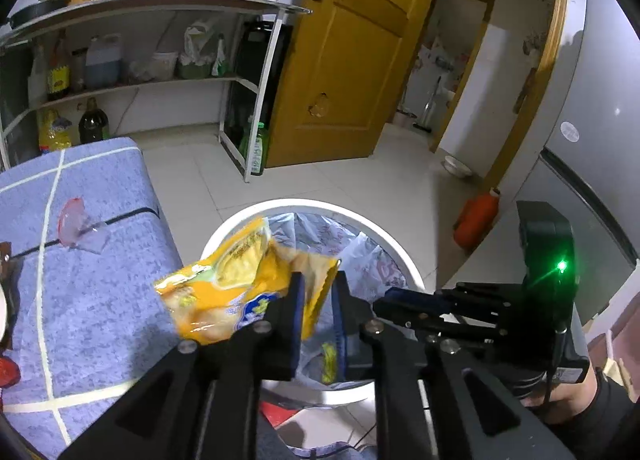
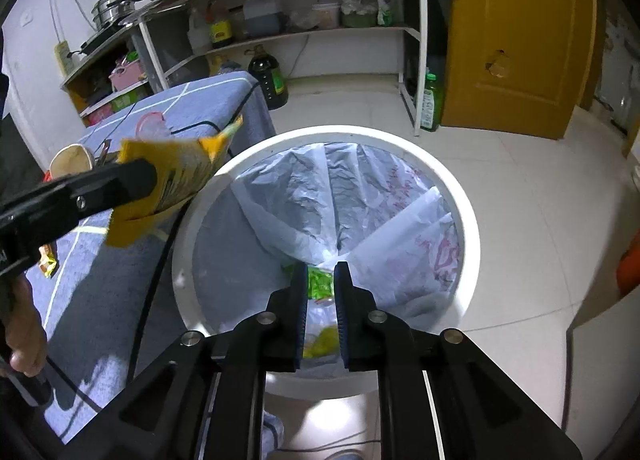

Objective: Collect trash
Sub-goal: 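Drop the yellow chip bag in the bin with left gripper while right releases its wrapper, then return the left gripper to the table while the right grasps the yellow candy wrapper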

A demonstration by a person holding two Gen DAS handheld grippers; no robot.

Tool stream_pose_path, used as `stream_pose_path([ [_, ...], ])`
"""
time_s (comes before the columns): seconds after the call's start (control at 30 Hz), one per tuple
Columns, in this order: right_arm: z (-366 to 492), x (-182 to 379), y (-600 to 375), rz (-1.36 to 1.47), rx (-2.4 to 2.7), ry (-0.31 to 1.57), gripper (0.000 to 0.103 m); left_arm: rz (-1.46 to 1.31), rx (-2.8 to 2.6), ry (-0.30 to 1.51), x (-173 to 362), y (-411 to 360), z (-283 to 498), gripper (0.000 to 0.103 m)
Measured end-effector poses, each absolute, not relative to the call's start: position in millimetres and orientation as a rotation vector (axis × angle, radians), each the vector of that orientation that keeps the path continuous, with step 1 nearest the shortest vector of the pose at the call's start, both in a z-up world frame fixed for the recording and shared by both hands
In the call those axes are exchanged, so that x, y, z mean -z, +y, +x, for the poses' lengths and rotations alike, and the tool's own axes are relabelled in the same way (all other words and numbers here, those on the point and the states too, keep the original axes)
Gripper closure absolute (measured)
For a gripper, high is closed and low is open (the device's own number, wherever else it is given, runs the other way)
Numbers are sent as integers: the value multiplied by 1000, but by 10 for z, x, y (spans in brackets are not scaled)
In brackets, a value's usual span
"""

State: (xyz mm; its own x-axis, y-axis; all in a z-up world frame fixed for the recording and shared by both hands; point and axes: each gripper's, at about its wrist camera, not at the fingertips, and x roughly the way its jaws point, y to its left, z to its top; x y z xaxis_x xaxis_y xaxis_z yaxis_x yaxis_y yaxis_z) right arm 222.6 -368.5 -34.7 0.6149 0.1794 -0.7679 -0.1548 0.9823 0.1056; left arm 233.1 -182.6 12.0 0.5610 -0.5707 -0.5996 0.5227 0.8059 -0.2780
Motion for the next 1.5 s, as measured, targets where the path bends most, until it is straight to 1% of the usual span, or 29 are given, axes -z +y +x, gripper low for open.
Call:
stream_pose_path([
  [0.03,2223,339,-3690,33,-190,885,87,-71,645,730,-130,-1817,2334,88],
  [0.2,2186,257,-3727,56,-194,856,77,-74,649,700,-217,-1738,2281,86],
  [0.5,2079,78,-3623,44,-233,798,76,-76,594,665,-322,-1469,2189,86],
  [0.73,1940,-165,-3423,32,-303,716,76,-74,524,628,-365,-1091,1969,86],
  [1.0,1768,-447,-2815,-37,-463,629,76,-83,367,568,-480,-406,1674,86],
  [1.27,1767,-416,-2263,-112,-567,638,76,-100,200,539,-464,332,1476,86],
  [1.3,1764,-410,-2200,-118,-580,640,76,-110,183,540,-450,436,1466,85],
  [1.33,1773,-398,-2096,-123,-601,646,76,-119,168,543,-437,524,1456,77],
  [1.37,1776,-386,-2024,-126,-616,653,76,-131,145,543,-421,618,1450,60],
  [1.4,1768,-373,-1965,-129,-630,658,76,-146,120,539,-409,715,1438,53],
  [1.43,1778,-351,-1864,-136,-651,665,76,-163,101,532,-399,806,1423,49],
  [1.5,1788,-312,-1709,-151,-682,682,76,-184,82,535,-369,933,1416,49],
])
